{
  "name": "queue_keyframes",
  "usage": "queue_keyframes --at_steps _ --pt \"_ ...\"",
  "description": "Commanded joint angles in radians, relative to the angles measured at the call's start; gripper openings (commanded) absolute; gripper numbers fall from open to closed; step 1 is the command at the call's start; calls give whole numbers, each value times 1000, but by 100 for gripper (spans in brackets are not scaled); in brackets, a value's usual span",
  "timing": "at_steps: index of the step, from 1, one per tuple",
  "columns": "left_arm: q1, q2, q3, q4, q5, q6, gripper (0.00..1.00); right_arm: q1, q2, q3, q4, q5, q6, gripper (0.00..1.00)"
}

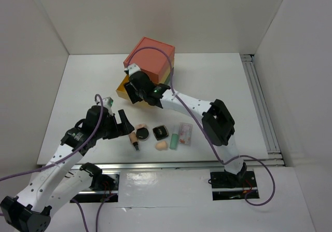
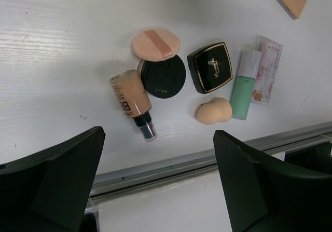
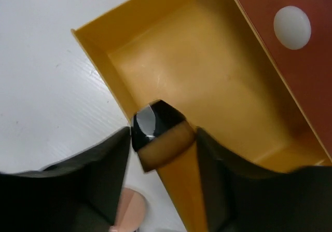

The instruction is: Organize the makeup

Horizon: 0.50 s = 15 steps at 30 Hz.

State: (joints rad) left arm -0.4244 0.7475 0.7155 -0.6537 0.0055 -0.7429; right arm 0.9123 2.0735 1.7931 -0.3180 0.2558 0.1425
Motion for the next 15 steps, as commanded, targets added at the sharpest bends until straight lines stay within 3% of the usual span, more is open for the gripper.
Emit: queue_keyframes --at_steps 1,4,5,11,15 --pt "-7 -13 53 3 34 34 100 2 -9 91 0 74 -6 66" --pt "-7 -13 62 3 34 57 100 2 -70 68 29 19 -24 85" --pt "-7 -13 62 3 47 57 100 2 -93 34 61 -1 -24 86" --pt "-7 -13 85 12 71 105 100 2 -323 -107 134 -90 -26 86" --pt "-7 38 76 95 202 151 100 -12 -512 -301 100 -1 29 86"
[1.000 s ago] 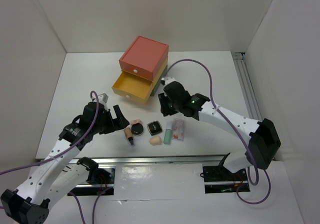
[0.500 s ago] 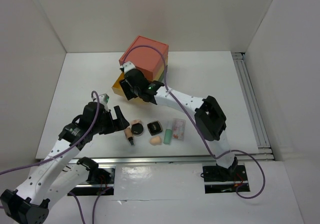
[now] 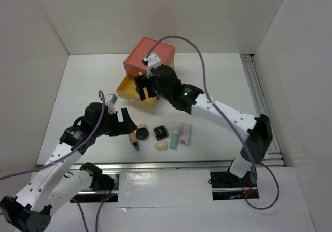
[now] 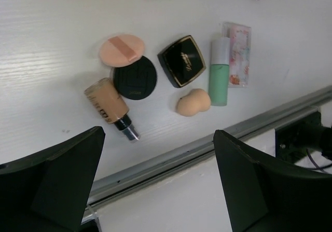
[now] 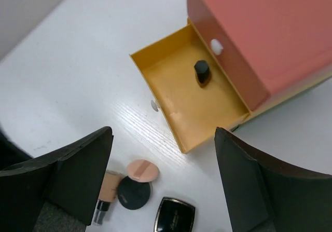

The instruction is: Organize the makeup

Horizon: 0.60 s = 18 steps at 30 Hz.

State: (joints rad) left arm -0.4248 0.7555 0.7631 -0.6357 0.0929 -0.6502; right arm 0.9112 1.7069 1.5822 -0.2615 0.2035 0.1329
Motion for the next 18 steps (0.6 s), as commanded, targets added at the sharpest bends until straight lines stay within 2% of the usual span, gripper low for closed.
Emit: queue_keyframes --at_steps 1,3,7,12,14,16,18 --pt "-15 44 28 117 148 72 100 -35 -185 -132 32 107 77 86" --pt "-38 68 10 148 201 83 99 -67 -312 -261 -14 161 134 86" --pt "-181 140 19 148 150 104 97 -179 -501 -431 -79 172 208 86" --pt "-466 292 66 157 -62 70 96 -229 -653 -522 -140 149 228 86" --pt "-575 352 76 166 -189 51 96 -250 -673 -536 -163 149 240 86" --pt "-630 448 100 177 -321 50 94 -259 -687 -557 -188 159 240 86" --pt "-661 516 114 241 -355 87 91 -268 -698 -567 -202 168 251 86"
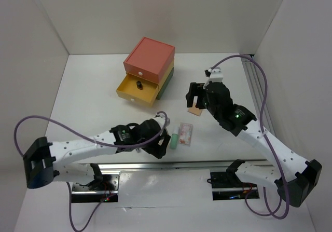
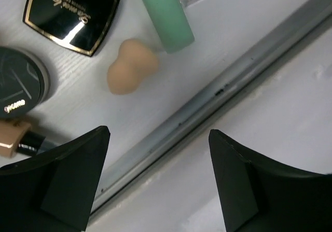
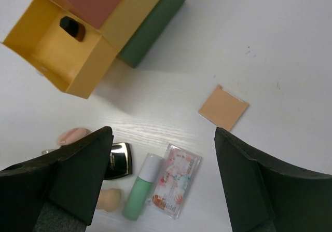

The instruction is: Organize the makeup

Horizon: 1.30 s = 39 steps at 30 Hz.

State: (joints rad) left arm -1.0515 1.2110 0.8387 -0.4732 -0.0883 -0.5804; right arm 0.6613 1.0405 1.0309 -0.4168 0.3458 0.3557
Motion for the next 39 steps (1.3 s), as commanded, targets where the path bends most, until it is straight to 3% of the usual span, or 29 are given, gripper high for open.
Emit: queue_keyframes --at_steps 1,7,13,17,21,26,34,38,39 --pt "-35 117 39 114 -183 37 91 -19 -40 -15 -69 25 37 86" --pt "-44 254 57 212 -286 76 85 -49 -62 -15 -119 47 48 86" --pt "-44 337 34 289 -277 90 78 -69 -71 -25 -119 28 29 86" --pt "-44 375 43 289 -251 90 58 -69 -62 -25 -119 28 29 86" --pt "-44 354 30 266 -260 79 51 -78 -62 -25 -119 28 29 86" --pt "-44 236 28 205 -274 44 15 -78 -82 -25 -119 39 29 86" --pt "8 -22 96 218 -487 122 18 -78 -91 -25 -100 39 29 86" --pt "174 -44 120 316 -479 185 20 -78 -71 -25 -91 48 29 86" --pt "259 -22 129 336 -455 185 20 -78 -62 -16 -91 48 29 86"
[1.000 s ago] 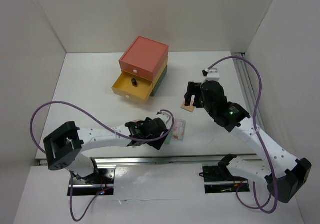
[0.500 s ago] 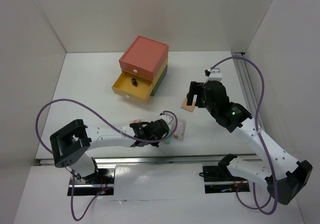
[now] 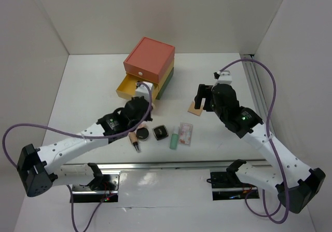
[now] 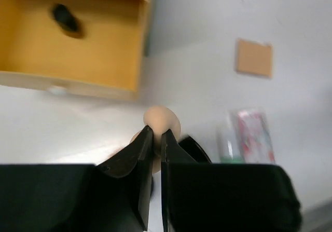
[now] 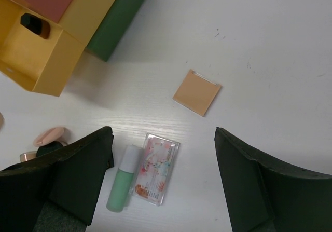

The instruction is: Organize the makeup

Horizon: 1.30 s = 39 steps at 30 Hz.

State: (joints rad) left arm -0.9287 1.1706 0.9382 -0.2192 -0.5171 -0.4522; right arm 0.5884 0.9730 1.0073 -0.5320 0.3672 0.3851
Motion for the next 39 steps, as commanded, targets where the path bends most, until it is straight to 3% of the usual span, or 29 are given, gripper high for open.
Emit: queue_keyframes --at_steps 1,6,10,13,15,19,20,21,23,27,32,36,39 --pt "177 33 40 93 12 56 20 -6 16 8 24 38 0 86" --pt "367 138 120 159 121 84 20 -6 55 43 15 38 -18 88" --pt "444 204 169 233 230 105 21 -6 78 43 4 79 -18 88" --pt "491 277 235 183 247 81 37 -15 88 43 -5 113 -6 91" --pt "513 334 281 127 267 43 54 -15 98 43 -16 113 -15 94" --pt "513 354 321 81 276 32 64 -24 144 88 -25 150 -15 97" --pt "513 339 311 81 285 32 68 -24 153 88 -34 150 -15 97" --pt "513 328 310 81 285 32 81 -36 171 97 -34 150 -15 98" --pt "513 299 300 72 290 32 86 -62 193 97 -34 141 -15 98" --pt "513 235 274 32 278 21 88 -143 246 97 -20 63 9 97" --pt "493 75 165 -12 324 -19 92 -303 372 51 59 -192 20 88" --pt "449 -63 19 -49 380 -51 98 -329 467 37 154 -332 20 85" --pt "374 -129 -39 -146 332 -94 100 -286 507 37 219 -399 -51 84"
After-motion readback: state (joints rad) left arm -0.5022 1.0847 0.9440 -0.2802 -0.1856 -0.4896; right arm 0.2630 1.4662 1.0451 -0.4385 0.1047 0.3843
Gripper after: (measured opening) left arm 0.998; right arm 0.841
